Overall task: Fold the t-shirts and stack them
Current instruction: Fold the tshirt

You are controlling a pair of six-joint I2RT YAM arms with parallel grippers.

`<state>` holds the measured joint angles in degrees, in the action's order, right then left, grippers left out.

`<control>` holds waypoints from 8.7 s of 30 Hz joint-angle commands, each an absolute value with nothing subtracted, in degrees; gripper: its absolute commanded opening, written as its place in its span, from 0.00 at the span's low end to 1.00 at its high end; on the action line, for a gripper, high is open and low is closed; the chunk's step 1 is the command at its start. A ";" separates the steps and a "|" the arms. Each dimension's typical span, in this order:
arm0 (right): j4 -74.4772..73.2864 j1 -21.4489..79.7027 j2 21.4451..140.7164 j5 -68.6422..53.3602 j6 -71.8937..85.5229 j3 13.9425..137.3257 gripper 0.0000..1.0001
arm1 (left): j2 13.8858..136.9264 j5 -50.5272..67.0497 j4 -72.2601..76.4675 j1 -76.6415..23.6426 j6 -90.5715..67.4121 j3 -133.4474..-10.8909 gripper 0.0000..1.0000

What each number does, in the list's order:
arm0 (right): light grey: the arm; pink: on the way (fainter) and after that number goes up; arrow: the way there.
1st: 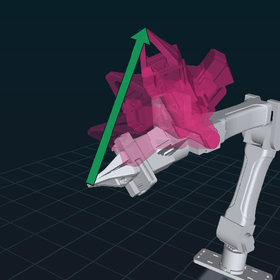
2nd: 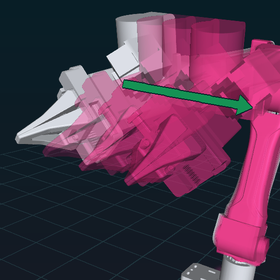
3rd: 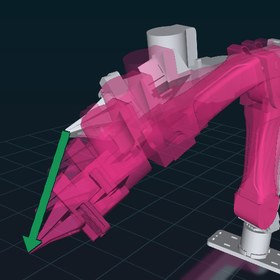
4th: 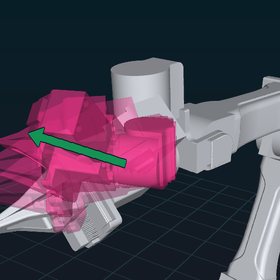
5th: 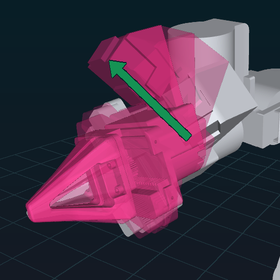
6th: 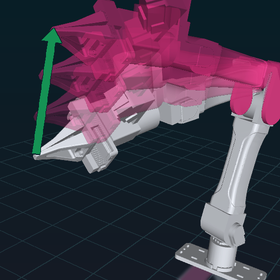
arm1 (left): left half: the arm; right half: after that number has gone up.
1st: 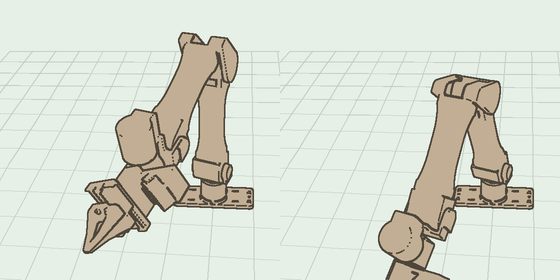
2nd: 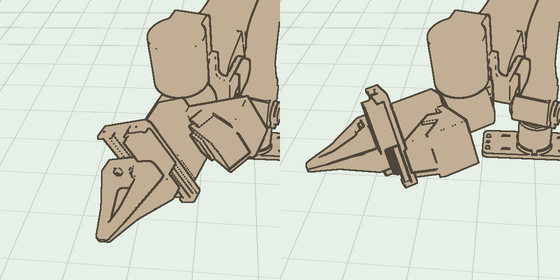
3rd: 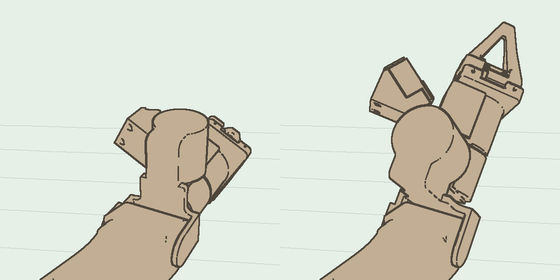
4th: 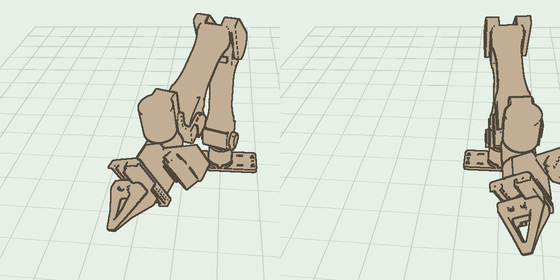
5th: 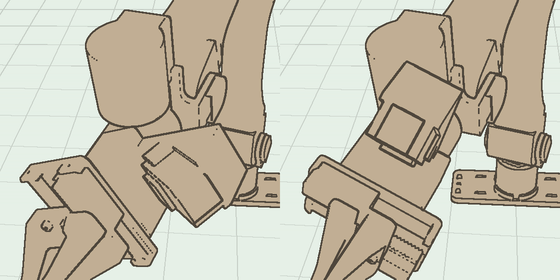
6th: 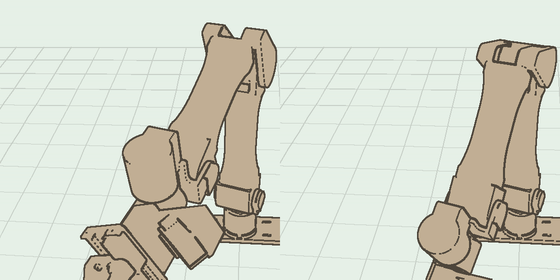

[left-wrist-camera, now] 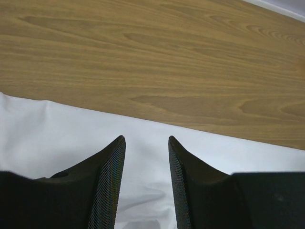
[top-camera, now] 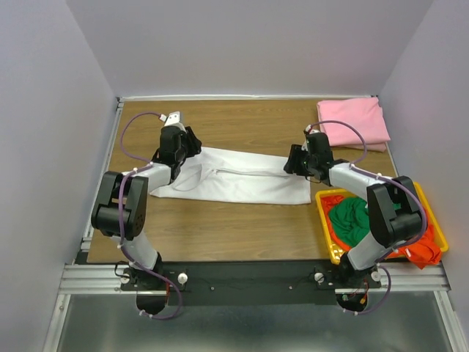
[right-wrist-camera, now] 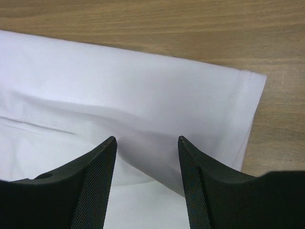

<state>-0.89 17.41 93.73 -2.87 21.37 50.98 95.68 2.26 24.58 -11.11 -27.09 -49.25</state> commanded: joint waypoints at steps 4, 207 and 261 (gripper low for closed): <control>-0.53 17.75 91.76 -5.71 21.97 47.38 0.61 | 102.29 4.22 26.19 -11.34 -25.66 -52.90 0.50; -8.79 57.74 74.88 1.67 51.94 27.16 0.77 | 112.23 -2.64 10.99 -29.79 -27.07 -56.77 0.57; -21.88 69.08 73.92 12.13 59.50 36.30 0.77 | 71.30 -7.55 2.29 -32.87 -28.20 -46.95 0.62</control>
<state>-17.34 68.31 74.26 10.26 56.38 38.46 75.61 -2.70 8.80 -31.31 -23.44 -53.34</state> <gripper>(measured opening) 0.783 0.625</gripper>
